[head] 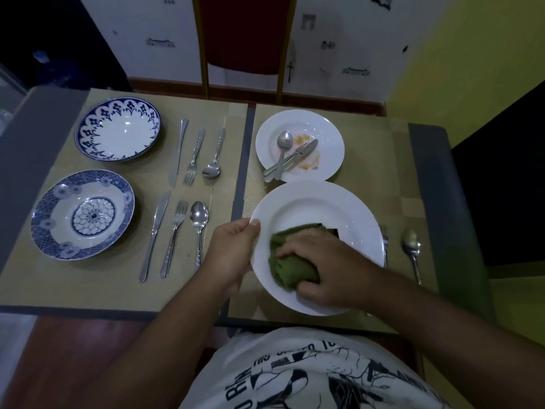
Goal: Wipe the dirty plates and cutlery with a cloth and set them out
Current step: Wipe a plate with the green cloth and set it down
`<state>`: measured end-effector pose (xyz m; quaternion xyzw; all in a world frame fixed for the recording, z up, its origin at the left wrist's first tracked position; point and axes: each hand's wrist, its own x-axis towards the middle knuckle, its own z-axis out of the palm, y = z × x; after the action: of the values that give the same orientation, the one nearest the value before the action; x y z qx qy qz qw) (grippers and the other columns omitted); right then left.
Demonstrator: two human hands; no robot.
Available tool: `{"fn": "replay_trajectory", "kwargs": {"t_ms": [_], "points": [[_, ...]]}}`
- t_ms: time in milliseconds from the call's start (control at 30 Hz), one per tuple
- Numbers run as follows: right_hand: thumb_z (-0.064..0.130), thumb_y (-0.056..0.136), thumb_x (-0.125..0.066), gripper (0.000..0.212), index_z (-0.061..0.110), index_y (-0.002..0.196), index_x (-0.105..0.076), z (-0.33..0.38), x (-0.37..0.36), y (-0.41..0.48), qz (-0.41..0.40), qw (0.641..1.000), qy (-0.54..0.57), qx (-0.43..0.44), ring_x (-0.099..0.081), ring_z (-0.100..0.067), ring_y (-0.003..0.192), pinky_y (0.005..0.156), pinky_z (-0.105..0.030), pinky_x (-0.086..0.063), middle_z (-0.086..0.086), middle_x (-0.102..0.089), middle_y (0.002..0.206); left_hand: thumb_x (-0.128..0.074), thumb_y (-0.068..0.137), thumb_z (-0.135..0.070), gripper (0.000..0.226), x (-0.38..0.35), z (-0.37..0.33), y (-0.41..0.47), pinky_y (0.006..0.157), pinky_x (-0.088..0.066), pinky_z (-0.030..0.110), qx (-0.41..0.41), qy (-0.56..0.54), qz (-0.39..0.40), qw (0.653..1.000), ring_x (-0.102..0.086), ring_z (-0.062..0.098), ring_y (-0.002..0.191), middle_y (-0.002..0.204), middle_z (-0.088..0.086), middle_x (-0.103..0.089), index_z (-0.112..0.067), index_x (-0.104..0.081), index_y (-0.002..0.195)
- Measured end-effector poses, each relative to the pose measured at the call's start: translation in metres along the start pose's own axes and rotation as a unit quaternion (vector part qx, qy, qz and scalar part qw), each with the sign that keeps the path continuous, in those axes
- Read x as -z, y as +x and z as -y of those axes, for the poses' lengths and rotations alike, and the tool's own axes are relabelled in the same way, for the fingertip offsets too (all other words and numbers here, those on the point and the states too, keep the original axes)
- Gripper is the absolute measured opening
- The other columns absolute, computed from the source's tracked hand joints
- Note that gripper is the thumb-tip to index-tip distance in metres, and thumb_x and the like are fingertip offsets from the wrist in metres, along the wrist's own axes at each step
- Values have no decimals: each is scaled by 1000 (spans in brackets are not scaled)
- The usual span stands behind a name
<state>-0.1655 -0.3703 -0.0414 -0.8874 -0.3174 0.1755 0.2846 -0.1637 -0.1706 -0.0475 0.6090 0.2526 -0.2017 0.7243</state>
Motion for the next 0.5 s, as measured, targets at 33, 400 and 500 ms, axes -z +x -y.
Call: {"fn": "replay_trajectory", "kwargs": {"t_ms": [33,400,500], "points": [[36,67,-65,47,32,114,-60,-2,5,-3,26,1000,8,13,-49,-4,108,97,-27,-39,17,-59,111,-51,105,-23,30,2,-1,1,56,-59,32,2,5,-2,1000,-73,28,78,94,17,-78,-9,-77,100],[30,72,-58,68,31,139,-47,9,20,14,-131,982,59,-122,-35,-7,132,110,-36,-33,8,-49,138,-49,106,-22,27,-7,-6,-2,46,-50,23,-46,14,-2,999,-69,13,63,81,6,-75,-12,-73,100],[40,81,-56,64,26,142,-43,15,-2,14,-114,982,79,-129,-27,-5,138,116,-33,-23,8,-36,150,-49,105,-23,28,-8,-6,-1,46,-50,24,-51,-7,-18,999,-68,15,62,78,7,-74,-14,-74,94]]}}
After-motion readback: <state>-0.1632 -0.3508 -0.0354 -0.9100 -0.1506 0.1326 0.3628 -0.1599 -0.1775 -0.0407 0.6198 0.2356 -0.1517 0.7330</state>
